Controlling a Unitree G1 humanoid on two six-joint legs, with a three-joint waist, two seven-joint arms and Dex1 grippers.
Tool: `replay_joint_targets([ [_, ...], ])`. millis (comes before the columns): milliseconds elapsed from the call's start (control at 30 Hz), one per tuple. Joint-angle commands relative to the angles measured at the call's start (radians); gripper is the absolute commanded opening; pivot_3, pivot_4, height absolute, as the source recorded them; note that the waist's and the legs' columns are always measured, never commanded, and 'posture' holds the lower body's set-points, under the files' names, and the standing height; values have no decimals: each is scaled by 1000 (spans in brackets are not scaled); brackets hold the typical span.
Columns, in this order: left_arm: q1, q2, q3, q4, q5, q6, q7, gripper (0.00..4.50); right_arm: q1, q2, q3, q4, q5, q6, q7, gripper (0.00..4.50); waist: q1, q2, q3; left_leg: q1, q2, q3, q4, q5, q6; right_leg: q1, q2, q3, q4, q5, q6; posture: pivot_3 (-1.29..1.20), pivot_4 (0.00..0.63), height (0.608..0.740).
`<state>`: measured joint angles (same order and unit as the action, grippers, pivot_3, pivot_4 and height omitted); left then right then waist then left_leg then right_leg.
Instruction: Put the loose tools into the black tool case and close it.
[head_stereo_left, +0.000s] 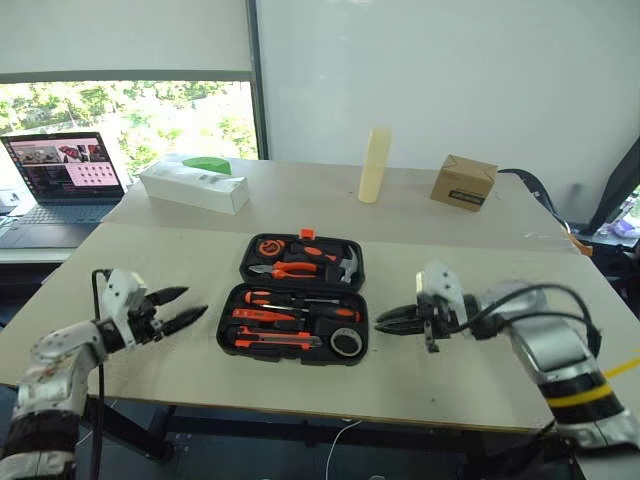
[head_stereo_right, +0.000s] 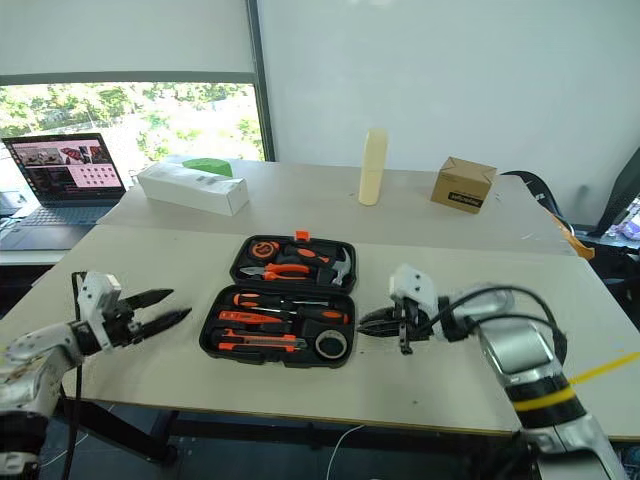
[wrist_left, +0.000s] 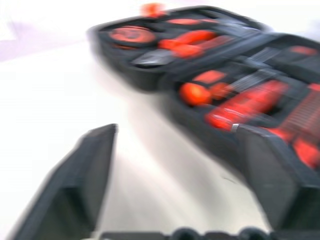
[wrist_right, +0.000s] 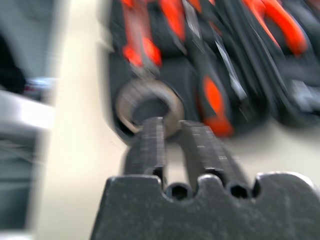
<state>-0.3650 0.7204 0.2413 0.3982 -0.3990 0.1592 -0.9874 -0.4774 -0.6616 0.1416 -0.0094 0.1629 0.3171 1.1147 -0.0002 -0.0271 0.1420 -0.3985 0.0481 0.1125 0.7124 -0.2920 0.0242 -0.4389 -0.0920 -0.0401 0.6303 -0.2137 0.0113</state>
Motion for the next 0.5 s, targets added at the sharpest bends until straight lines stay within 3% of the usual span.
replay_joint_targets([
  [33, -20, -20, -32, -41, 46, 43, 82, 1895, 7, 37, -9, 46, -86, -148, -139, 0, -5, 0, 0, 0, 0, 0, 0, 1, -2, 0, 0, 0, 0, 0, 0, 0, 150, 740],
  [200, -4, -38, -107, -140, 100, 167, 153, 49, 2, 117, 40, 113, -154, -227, -225, 0, -15, 0, 0, 0, 0, 0, -1, 4, -7, 0, 1, 0, 0, 0, 0, 0, 150, 740],
  [500, 6, -62, -200, -268, 88, 278, 101, 49, 23, 120, 72, -13, -133, -94, -181, 0, -8, 0, 0, 0, 0, -1, -1, 3, -6, 0, 0, 1, 0, 0, 0, 0, 150, 740],
])
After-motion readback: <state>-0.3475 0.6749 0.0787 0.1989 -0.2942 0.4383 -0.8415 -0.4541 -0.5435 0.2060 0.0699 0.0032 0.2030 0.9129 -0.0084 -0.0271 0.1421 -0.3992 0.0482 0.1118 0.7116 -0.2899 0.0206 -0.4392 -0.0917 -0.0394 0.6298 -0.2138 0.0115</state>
